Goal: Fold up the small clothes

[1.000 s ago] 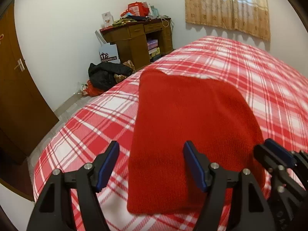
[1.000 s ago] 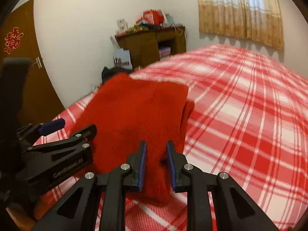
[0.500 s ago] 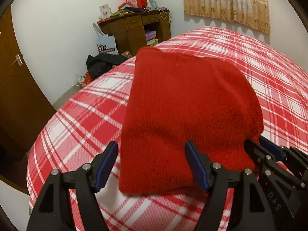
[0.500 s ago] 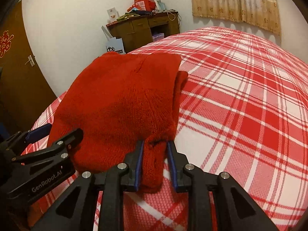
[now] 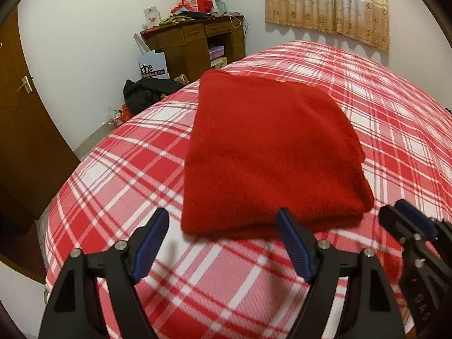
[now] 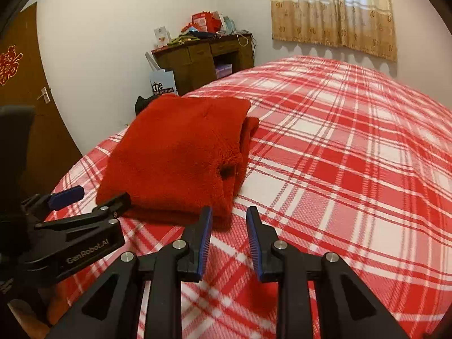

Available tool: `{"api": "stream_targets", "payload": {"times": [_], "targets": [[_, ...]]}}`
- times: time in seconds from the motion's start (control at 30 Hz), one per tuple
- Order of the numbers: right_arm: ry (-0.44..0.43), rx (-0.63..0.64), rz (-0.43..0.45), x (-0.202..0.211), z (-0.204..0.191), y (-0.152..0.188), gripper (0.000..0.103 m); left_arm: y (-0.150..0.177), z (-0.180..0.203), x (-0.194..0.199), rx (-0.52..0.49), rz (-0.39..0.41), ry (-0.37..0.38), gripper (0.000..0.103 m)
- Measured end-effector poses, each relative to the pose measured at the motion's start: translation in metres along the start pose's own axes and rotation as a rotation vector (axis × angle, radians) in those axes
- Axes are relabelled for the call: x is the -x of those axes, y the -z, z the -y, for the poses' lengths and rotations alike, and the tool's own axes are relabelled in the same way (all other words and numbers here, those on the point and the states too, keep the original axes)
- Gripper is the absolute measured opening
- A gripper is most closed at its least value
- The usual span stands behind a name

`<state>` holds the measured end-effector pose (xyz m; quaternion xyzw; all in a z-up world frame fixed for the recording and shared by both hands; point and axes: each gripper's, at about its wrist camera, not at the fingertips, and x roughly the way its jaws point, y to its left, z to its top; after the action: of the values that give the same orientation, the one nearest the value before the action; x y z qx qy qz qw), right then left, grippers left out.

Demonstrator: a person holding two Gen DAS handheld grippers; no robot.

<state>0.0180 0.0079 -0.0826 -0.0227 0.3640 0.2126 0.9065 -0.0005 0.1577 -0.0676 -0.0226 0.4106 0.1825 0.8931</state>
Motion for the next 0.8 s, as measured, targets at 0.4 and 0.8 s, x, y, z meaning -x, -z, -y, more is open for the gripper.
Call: {"api": "stream_targets", "payload": {"times": [0.4,0.8], "targets": [[0.045,0.004,0.06,0.046,-0.008,0.012,0.053,0.019,-0.006,0.024,0.001,-0.002,0.016,0.088],[0.062,-0.035,0.153,0.099,-0.008,0.006,0.054,0.024,-0.012,0.073,-0.006,0.114,-0.006,0.101]]}}
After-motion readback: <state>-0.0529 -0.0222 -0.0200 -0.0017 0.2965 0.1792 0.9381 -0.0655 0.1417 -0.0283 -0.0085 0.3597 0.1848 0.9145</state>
